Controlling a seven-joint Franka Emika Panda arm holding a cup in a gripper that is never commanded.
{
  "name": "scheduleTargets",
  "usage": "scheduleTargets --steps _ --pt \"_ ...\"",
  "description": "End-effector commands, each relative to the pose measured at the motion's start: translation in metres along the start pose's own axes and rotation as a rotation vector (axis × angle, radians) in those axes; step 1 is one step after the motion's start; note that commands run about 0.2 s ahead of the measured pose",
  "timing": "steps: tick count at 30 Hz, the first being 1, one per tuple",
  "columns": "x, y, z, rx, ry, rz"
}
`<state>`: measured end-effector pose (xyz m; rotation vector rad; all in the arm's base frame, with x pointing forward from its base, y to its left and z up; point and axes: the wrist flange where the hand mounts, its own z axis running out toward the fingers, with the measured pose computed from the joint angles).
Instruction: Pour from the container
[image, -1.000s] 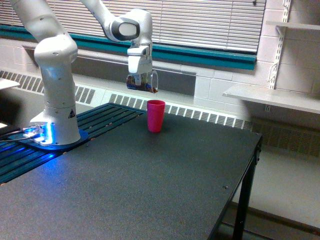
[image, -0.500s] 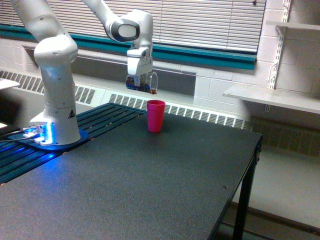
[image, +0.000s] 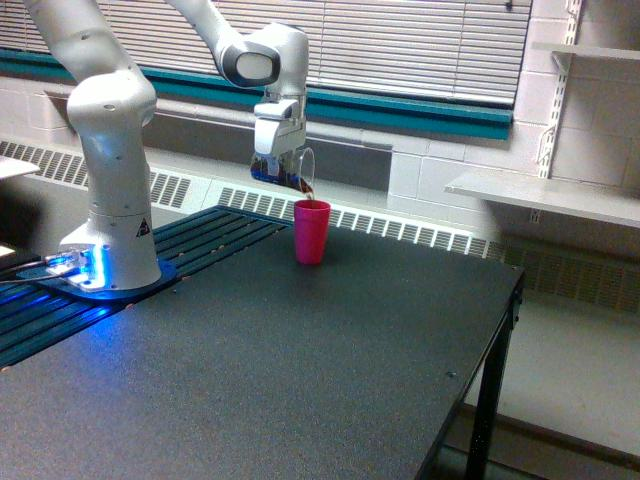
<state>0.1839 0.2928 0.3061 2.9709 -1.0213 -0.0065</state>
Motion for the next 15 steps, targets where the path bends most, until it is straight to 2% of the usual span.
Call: scheduleTargets --steps 1,15 --pt "0.0032 -0.0006 0.0019 0.004 -0.018 -0.021" --pt "0.0047 0.0005 0.0061 -0.001 -0.060 -0.035"
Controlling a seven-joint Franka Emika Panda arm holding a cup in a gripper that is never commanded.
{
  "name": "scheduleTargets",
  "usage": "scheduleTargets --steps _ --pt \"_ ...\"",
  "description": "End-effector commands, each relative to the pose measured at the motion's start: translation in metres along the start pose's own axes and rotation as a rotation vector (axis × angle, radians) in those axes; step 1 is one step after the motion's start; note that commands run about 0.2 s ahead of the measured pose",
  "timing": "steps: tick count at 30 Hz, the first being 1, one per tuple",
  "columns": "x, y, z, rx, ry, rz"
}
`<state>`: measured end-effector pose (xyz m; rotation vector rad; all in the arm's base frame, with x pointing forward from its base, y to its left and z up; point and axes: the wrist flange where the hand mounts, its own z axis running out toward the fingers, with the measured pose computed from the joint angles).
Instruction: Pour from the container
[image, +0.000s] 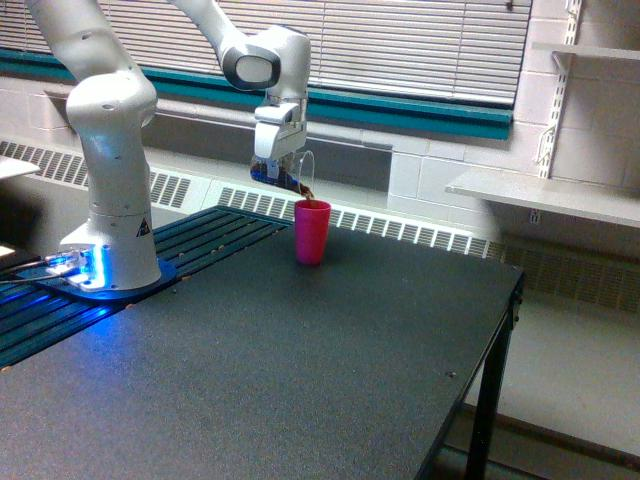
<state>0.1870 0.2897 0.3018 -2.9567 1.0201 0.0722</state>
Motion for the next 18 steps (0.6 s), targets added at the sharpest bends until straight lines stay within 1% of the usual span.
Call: scheduleTargets --steps 1,8,18 --pt "0.0005 0.0000 0.0018 0.000 -0.018 -0.038" --pt "0.0061 0.0004 0.0024 -0.003 -0.024 -0.032" --pt "0.0102 0.0007 0.0033 -0.011 -0.054 -0.041"
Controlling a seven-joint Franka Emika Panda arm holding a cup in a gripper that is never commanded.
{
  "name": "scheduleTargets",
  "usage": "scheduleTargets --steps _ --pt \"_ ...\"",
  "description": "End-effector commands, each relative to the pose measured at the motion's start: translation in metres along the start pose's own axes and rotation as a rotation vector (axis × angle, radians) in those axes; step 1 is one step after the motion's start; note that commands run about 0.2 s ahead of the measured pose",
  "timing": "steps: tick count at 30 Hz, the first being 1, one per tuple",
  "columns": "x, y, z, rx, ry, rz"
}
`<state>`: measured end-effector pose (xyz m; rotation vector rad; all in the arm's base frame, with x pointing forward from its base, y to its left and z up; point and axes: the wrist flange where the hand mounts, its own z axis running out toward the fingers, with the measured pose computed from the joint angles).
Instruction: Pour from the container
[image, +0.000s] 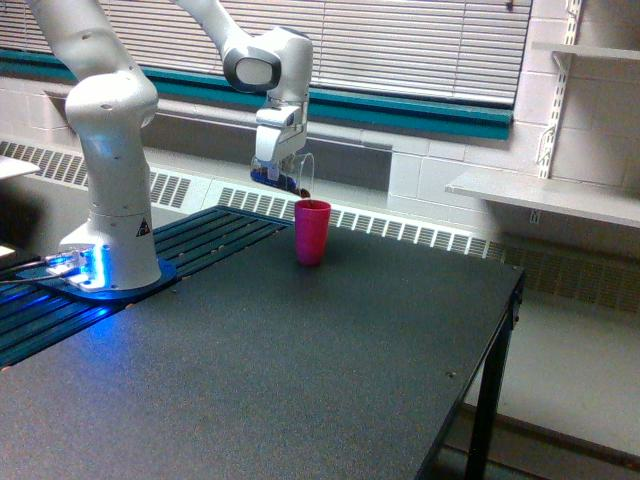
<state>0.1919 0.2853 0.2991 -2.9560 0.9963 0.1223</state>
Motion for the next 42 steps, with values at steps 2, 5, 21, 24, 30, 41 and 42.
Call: scheduleTargets --steps 2,5,21,24,30,41,42 --pt "0.004 0.000 0.001 -0.008 -0.027 -0.031" --pt "0.006 0.000 0.001 -0.010 -0.035 -0.034" --pt "0.017 -0.001 -0.001 -0.010 -0.065 -0.060" --pt "0.020 -0.001 -0.002 -0.010 -0.072 -0.061" --pt "0.024 -0.004 -0.004 -0.007 -0.095 -0.074" --pt "0.028 -0.007 -0.004 -0.015 -0.127 -0.108" --pt "0.028 -0.007 -0.004 -0.015 -0.128 -0.111"
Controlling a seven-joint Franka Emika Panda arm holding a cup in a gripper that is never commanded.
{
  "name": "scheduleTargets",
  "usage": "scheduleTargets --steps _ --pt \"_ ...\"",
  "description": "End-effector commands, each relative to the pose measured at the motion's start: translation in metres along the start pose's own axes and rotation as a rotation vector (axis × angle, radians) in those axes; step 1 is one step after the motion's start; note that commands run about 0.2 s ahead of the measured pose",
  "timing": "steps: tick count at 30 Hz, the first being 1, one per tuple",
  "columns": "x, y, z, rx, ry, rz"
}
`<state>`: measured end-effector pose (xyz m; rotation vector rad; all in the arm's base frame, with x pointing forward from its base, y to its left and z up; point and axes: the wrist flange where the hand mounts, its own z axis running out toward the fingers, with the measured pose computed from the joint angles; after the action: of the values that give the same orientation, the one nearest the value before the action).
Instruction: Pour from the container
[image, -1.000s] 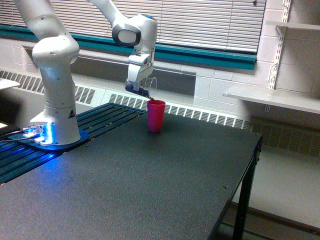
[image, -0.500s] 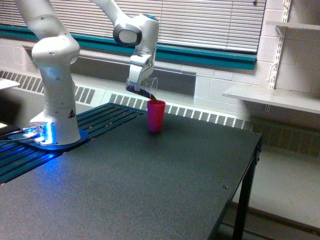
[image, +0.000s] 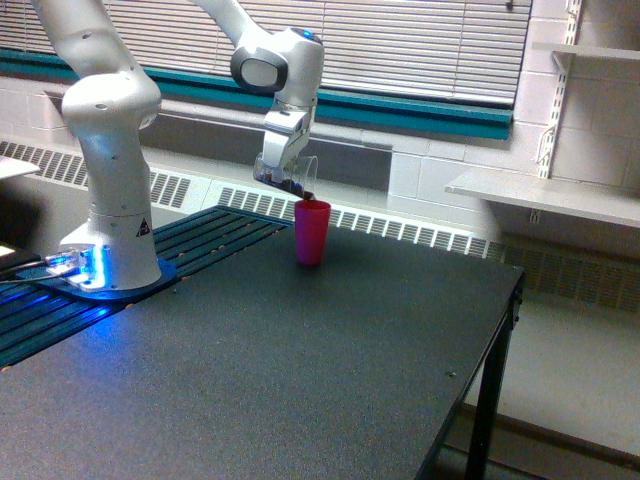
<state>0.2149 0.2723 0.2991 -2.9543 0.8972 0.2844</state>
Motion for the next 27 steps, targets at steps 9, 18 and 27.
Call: scheduleTargets --steps 9,18,27 --pt "0.0013 -0.0062 -0.0020 -0.015 -0.050 -0.075" --pt "0.0015 -0.0083 -0.0019 -0.027 -0.090 -0.084" --pt "-0.0003 -0.0111 -0.0070 -0.024 -0.143 -0.091"
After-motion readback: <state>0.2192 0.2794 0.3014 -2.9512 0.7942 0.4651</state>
